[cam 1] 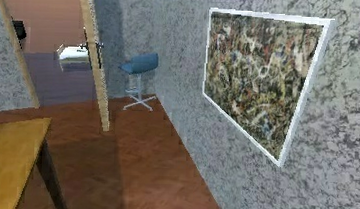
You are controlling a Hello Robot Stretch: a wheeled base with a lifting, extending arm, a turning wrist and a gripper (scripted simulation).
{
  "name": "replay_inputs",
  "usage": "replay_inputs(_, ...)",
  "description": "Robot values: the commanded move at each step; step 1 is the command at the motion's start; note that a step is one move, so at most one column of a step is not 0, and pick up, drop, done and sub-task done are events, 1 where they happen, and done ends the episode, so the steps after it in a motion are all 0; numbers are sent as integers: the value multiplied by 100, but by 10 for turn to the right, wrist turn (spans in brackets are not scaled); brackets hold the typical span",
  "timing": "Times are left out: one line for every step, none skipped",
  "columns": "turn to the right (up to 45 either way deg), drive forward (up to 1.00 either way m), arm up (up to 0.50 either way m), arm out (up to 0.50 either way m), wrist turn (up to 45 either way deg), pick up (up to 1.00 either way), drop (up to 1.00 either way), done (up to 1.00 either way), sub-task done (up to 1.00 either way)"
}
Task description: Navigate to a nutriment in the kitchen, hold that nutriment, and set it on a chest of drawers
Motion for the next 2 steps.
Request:
replay_inputs(0, 10, 0, 0, 0, 0, 0, 0, 0)
replay_inputs(-120, 0, 0, 0, 0, 0, 0, 0, 0)
